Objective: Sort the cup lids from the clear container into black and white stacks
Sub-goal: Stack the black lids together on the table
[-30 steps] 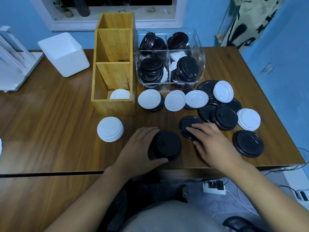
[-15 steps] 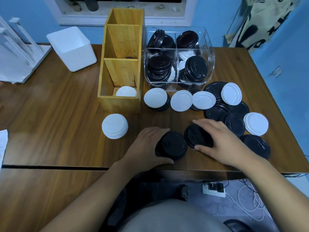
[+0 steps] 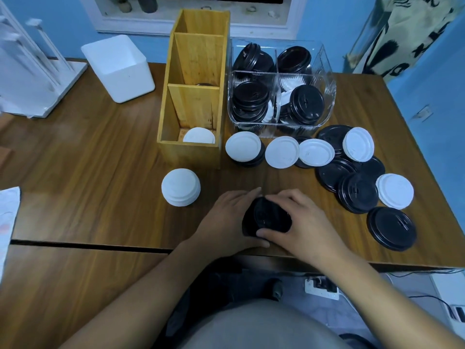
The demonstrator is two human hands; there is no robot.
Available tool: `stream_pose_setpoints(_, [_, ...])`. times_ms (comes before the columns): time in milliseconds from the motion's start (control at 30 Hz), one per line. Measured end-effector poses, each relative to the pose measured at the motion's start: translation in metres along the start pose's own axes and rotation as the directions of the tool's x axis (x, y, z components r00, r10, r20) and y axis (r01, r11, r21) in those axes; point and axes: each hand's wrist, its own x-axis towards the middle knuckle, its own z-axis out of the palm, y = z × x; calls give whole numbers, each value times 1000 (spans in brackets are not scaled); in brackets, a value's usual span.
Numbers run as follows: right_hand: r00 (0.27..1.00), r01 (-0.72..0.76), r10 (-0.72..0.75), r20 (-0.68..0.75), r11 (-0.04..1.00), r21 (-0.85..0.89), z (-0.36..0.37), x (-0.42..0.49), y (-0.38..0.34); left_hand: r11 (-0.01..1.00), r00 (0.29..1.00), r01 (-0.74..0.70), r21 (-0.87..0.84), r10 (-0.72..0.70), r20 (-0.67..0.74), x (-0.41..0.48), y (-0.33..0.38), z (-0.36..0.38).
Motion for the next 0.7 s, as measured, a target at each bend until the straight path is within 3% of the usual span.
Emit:
stream_pose_setpoints(433, [998,-38,45,-41,986,163,15,-8,7,988,990,-141,62,141,1,-1,-12,6])
stream_pose_setpoints(633, [999,24,-25,-26,999,-24,10,-13,6,986,988,-153,66,155,-18,2,-10,6])
stream_pose_setpoints(700, [999,27,-27,-32,1000,-8,3,-21,10,986,990,-139,95,141,-18,3,-8,7])
